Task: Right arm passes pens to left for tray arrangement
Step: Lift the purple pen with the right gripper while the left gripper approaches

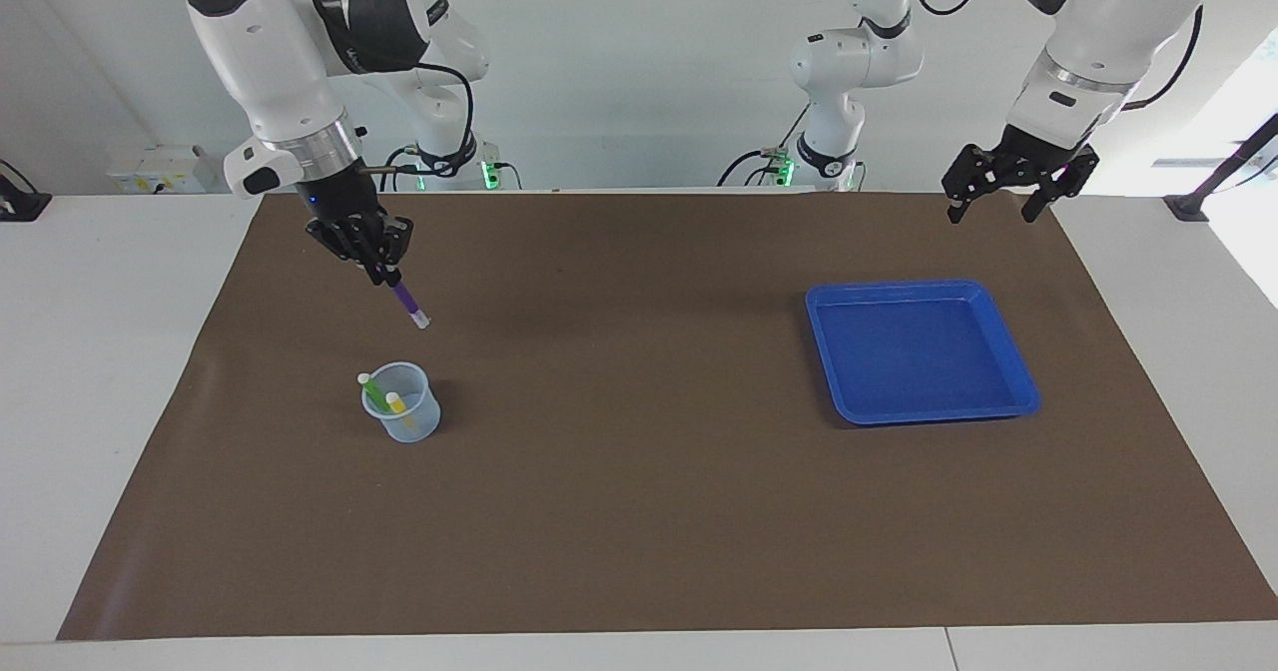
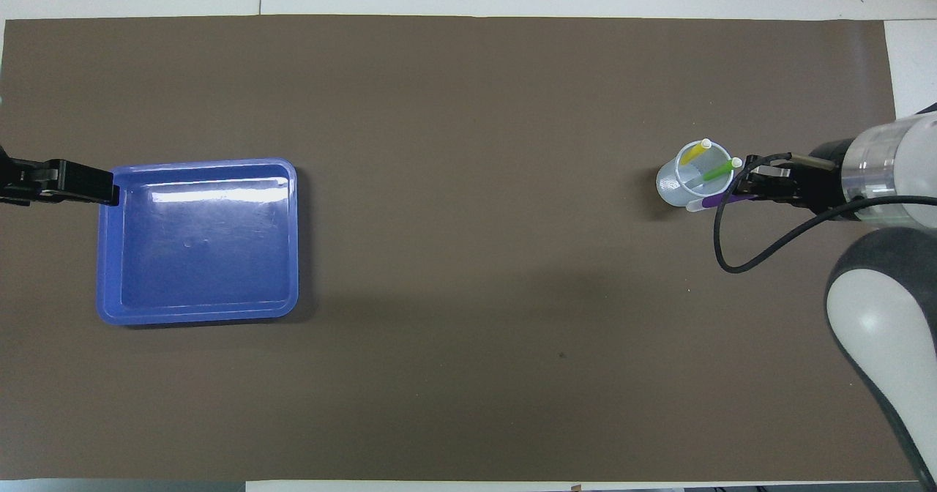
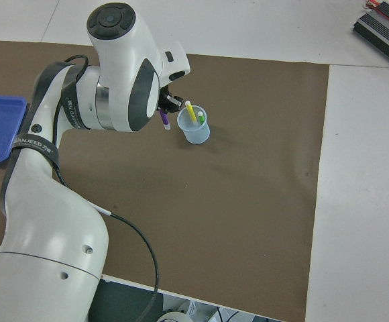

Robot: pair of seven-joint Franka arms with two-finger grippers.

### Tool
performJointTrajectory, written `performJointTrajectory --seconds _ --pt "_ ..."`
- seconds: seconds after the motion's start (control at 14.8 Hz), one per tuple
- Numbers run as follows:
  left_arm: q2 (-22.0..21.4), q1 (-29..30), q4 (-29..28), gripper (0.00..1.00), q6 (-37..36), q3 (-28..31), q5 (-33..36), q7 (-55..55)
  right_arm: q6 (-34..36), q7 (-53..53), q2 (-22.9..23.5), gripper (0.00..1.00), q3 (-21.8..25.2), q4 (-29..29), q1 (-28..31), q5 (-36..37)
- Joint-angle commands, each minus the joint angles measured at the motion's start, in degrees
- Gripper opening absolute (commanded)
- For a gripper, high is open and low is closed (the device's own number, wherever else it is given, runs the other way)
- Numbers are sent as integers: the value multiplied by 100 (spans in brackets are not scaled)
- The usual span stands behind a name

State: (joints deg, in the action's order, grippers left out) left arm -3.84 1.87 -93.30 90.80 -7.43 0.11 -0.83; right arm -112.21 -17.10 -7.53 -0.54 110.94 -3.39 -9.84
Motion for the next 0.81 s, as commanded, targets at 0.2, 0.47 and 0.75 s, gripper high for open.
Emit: performJointTrajectory --seconds 0.2,0.47,0.75 --pt "-161 24 -56 100 -71 -4 -238 -600 -290 -730 -55 0 -444 -37 40 -1774" --pt "-196 -2 -109 100 -221 14 -1617 -3241 -1013 -2515 286 0 -1280 -457 48 -2057" --pt "-196 -362 -171 100 296 -118 -2111 -5835 -995 -3806 647 0 -1808 -1108 48 -2066"
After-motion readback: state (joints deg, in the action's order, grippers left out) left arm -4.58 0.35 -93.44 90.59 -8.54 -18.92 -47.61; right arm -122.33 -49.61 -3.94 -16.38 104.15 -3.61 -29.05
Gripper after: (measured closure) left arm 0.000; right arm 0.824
